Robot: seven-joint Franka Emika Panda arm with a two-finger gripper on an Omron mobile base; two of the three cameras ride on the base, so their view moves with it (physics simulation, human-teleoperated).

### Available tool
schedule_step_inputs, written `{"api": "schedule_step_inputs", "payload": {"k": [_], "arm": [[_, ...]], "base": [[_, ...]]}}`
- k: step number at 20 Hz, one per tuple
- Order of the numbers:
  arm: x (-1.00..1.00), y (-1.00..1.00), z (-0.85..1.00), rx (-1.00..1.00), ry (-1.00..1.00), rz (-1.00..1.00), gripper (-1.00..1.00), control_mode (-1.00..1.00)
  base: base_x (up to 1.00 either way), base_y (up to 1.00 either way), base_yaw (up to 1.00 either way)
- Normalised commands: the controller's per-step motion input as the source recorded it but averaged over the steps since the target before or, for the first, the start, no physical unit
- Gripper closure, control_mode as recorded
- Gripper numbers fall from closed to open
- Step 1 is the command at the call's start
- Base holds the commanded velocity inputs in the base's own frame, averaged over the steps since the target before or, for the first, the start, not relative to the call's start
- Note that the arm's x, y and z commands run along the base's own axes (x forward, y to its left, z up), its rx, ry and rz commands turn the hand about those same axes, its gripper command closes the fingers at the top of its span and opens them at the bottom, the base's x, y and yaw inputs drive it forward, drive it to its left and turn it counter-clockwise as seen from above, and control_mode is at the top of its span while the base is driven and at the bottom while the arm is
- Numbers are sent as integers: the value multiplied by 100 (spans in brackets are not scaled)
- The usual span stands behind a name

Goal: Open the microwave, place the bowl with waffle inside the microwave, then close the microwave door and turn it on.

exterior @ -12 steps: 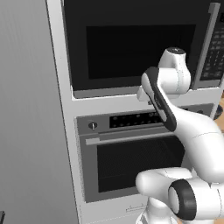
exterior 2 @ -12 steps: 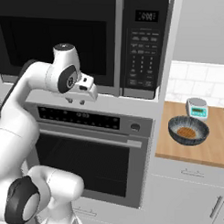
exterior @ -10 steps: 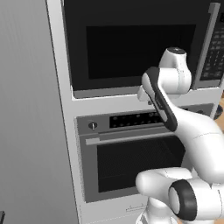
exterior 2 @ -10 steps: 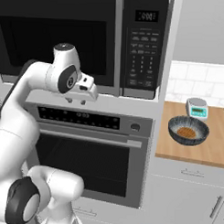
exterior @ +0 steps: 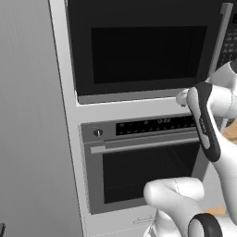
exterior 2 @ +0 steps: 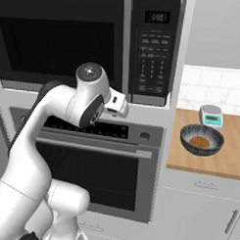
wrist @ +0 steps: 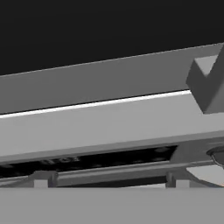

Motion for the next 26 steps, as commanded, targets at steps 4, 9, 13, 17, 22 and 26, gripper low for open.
{"api": "schedule_step_inputs", "payload": {"k": [4, 9, 13, 17, 22, 26], "arm": [[0, -75, 51, 0, -9, 0, -100, -100], [0, -53, 99, 0, -14, 0, -100, -100], [0, 0, 84, 2, -10, 0, -100, -100], [1, 0, 43, 0, -7, 0, -100, -100], [13, 7, 1, 1, -8, -1, -100, -100], [43, 9, -2, 4, -6, -5, -100, -100]], "base": [[0, 0, 0], [0, 0, 0], [0, 0, 0], [0, 0, 0], [0, 0, 0], [0, 0, 0]]}}
